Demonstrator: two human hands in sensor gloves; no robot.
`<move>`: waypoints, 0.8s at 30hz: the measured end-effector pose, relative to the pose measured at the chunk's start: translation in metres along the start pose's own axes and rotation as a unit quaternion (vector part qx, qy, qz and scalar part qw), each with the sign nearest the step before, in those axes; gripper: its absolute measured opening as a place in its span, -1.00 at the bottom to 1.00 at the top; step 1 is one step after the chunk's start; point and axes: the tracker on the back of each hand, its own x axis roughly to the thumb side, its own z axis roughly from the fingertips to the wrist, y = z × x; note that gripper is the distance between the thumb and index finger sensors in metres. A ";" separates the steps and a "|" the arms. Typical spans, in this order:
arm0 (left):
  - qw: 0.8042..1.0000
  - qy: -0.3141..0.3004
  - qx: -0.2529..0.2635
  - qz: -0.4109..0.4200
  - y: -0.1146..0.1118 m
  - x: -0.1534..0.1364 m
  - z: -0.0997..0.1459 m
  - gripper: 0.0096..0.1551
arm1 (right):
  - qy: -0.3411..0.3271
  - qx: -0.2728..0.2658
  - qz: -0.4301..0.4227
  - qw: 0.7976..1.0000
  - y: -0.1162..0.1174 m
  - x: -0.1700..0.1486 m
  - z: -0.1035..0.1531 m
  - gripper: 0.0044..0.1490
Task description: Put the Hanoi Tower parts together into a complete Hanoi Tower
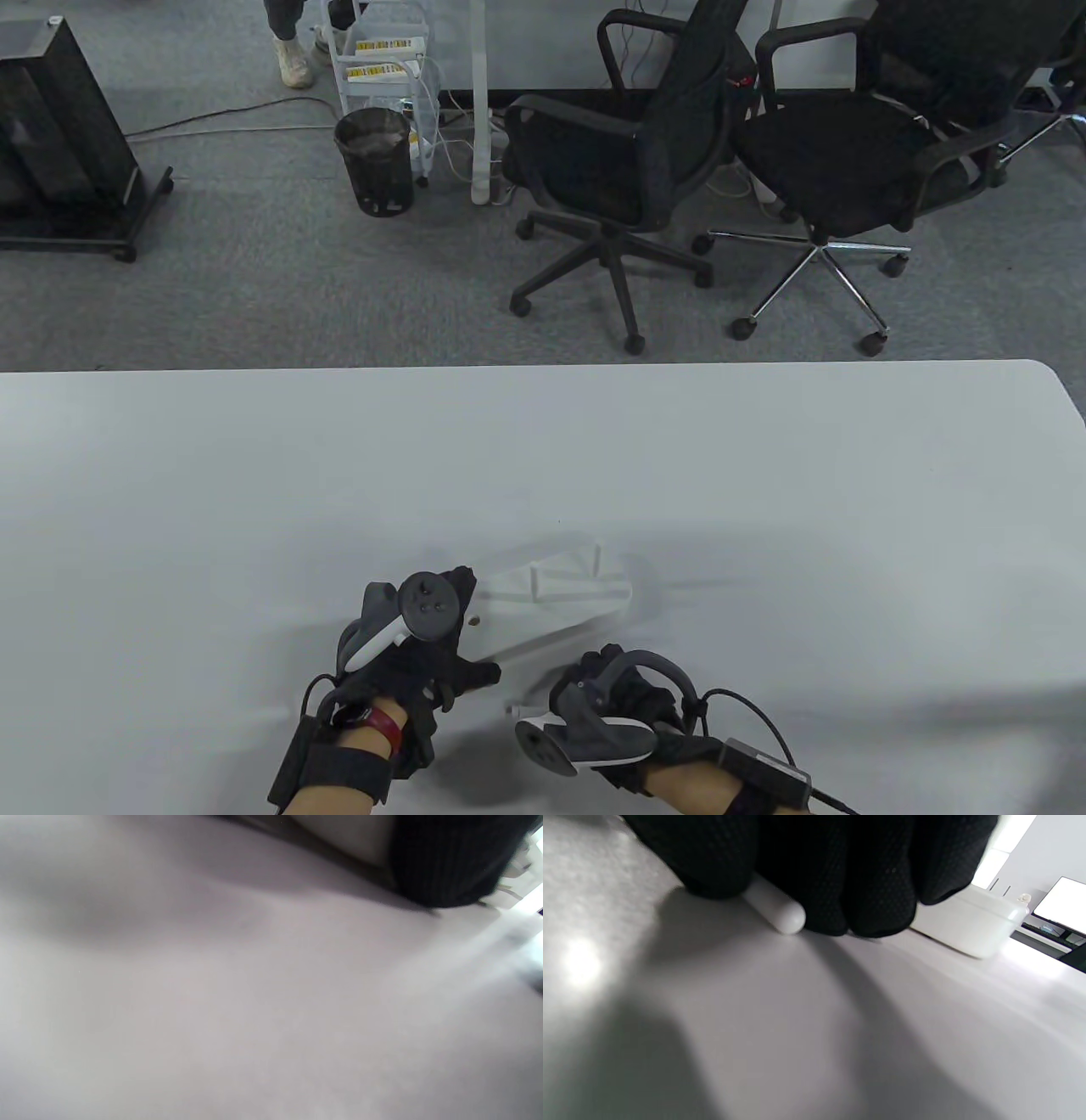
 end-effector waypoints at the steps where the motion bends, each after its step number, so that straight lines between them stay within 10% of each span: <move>1: 1.000 0.000 0.000 0.000 0.000 0.000 0.000 0.47 | 0.000 0.003 -0.002 1.000 0.000 0.000 -0.001 -0.39; 24: 1.000 0.000 -0.001 0.001 0.000 0.000 0.000 0.47 | 0.044 0.023 -0.065 0.997 -0.037 -0.037 -0.004 -0.42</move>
